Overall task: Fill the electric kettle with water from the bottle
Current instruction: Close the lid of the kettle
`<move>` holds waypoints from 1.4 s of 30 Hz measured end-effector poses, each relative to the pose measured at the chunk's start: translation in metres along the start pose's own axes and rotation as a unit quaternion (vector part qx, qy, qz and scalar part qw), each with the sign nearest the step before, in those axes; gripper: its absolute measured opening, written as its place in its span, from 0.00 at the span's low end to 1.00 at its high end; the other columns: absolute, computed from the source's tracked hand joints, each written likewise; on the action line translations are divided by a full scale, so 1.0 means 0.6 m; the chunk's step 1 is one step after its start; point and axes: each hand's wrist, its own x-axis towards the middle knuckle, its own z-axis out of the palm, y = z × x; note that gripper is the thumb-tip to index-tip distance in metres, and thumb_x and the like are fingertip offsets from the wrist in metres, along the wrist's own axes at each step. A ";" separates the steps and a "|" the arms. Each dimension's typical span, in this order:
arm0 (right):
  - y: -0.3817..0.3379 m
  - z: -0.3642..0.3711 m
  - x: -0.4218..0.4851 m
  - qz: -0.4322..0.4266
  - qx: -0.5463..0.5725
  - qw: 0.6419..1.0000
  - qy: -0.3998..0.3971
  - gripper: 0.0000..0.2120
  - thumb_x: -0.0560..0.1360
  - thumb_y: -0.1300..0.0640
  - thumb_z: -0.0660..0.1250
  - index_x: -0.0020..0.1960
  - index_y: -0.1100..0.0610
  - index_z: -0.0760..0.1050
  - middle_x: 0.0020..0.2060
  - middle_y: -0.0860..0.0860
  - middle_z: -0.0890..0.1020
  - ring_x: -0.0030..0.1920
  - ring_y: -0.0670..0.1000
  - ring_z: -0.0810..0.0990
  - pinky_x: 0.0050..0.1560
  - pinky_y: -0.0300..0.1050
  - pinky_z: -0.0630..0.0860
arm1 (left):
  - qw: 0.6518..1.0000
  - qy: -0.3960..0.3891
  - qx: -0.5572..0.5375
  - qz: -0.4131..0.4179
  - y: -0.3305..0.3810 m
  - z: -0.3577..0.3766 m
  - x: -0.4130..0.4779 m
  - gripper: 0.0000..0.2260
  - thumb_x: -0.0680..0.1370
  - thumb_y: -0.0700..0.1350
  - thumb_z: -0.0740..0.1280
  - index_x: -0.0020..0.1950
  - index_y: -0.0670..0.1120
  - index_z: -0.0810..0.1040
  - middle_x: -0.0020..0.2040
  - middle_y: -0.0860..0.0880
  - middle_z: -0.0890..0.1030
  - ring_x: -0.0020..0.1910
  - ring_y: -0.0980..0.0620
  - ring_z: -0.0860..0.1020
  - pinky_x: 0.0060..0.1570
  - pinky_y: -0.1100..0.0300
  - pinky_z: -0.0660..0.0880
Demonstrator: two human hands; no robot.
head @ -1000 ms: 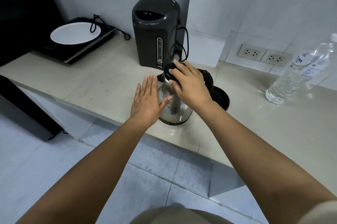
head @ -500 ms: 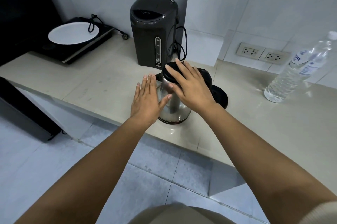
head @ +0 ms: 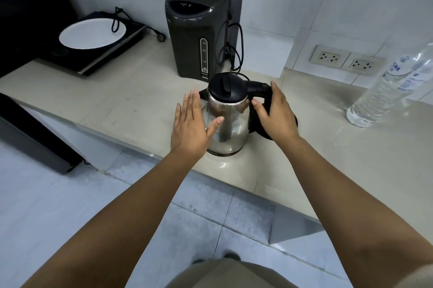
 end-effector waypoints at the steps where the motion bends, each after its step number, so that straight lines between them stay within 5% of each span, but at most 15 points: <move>1: 0.003 0.001 0.001 0.008 0.016 1.000 0.004 0.33 0.78 0.45 0.62 0.77 0.57 0.55 0.74 0.55 0.65 0.74 0.53 0.63 0.69 0.43 0.60 | 1.000 0.004 -0.006 0.001 -0.001 0.002 0.001 0.41 0.76 0.68 0.43 0.79 0.42 0.41 0.80 0.47 0.45 0.78 0.54 0.41 0.76 0.56 0.39; 4: 0.011 -0.001 0.008 0.022 0.034 0.999 0.008 0.28 0.77 0.52 0.64 0.75 0.54 0.61 0.70 0.52 0.70 0.69 0.52 0.69 0.62 0.38 0.62 | 0.999 0.018 -0.033 0.006 -0.002 0.007 0.000 0.40 0.76 0.68 0.45 0.79 0.42 0.42 0.80 0.46 0.47 0.78 0.53 0.42 0.76 0.56 0.40; 10: 0.011 0.000 0.031 0.086 -0.029 0.996 -0.009 0.17 0.80 0.53 0.60 0.65 0.59 0.67 0.54 0.60 0.80 0.54 0.63 0.78 0.47 0.47 0.69 | 0.998 0.032 -0.055 0.007 0.001 0.014 0.001 0.39 0.79 0.65 0.50 0.79 0.41 0.44 0.80 0.45 0.48 0.78 0.52 0.44 0.76 0.56 0.41; 26: -0.001 -0.067 -0.055 0.116 -0.020 0.984 0.132 0.14 0.78 0.51 0.60 0.61 0.55 0.70 0.49 0.56 0.83 0.49 0.61 0.80 0.51 0.54 0.75 | 0.991 0.041 -0.102 0.080 0.049 -0.024 0.010 0.38 0.79 0.65 0.50 0.79 0.44 0.39 0.80 0.47 0.44 0.78 0.54 0.42 0.77 0.55 0.42; 42: 0.088 -0.169 -0.016 0.184 -0.003 0.953 0.239 0.14 0.78 0.49 0.62 0.60 0.54 0.72 0.50 0.54 0.82 0.51 0.60 0.79 0.50 0.48 0.72 | 0.983 -0.037 -0.072 0.163 0.182 0.010 0.121 0.37 0.80 0.65 0.50 0.79 0.45 0.39 0.80 0.49 0.42 0.78 0.54 0.41 0.75 0.57 0.40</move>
